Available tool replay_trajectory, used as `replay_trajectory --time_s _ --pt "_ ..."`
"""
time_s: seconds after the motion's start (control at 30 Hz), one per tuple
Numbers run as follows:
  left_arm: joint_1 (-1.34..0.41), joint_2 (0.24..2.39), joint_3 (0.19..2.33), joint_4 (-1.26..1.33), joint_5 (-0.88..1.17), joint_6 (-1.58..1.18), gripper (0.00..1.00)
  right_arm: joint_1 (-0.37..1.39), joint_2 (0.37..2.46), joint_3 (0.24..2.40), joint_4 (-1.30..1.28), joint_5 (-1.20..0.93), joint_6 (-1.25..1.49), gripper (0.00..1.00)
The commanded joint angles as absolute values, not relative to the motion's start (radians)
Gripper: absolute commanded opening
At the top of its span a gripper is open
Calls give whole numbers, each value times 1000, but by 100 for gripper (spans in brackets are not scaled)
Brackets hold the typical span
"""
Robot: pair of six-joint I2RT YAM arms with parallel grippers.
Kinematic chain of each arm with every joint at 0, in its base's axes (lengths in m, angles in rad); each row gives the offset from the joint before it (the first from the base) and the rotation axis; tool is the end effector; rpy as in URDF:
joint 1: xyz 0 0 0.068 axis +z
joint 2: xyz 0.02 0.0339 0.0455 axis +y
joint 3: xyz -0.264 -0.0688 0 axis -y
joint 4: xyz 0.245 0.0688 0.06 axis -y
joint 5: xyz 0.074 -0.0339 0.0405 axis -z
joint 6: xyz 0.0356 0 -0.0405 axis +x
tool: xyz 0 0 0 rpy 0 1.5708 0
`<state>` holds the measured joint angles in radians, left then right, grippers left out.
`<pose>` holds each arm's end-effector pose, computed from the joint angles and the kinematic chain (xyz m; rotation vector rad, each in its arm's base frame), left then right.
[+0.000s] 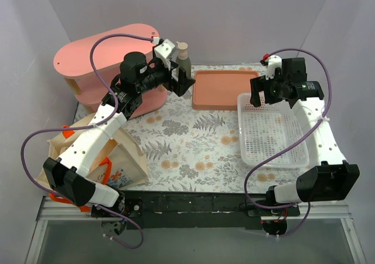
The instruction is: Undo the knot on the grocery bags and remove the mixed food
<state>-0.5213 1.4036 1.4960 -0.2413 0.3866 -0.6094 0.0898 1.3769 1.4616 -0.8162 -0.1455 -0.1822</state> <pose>0.2710 -0.1711 0.4403 0.2274 1.8400 -1.1456 0.2878 0.0311 0.3801 -0.3850 2.2633 0.1198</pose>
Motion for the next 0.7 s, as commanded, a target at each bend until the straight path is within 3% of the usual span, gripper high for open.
replay_trajectory --time_s 0.0,0.2,0.43,0.5,0.6,0.67 --pt "-528 1355 1488 -244 394 -607 98 92 1391 1492 -816 -271 -236 97" --pt "-531 1355 1489 -279 411 -621 98 120 1496 1629 -884 -512 -333 91" --pt "-531 1319 1496 -411 358 -580 98 438 1557 1605 -885 -394 -408 78" --pt "-531 1307 1496 -451 356 -566 98 478 1568 1571 -855 -384 -372 60" --pt "-531 1282 1506 -509 339 -543 98 509 1586 1496 -819 -382 -296 41" --pt "-531 1267 1537 -540 280 -519 98 509 1580 1433 -810 -358 -256 37"
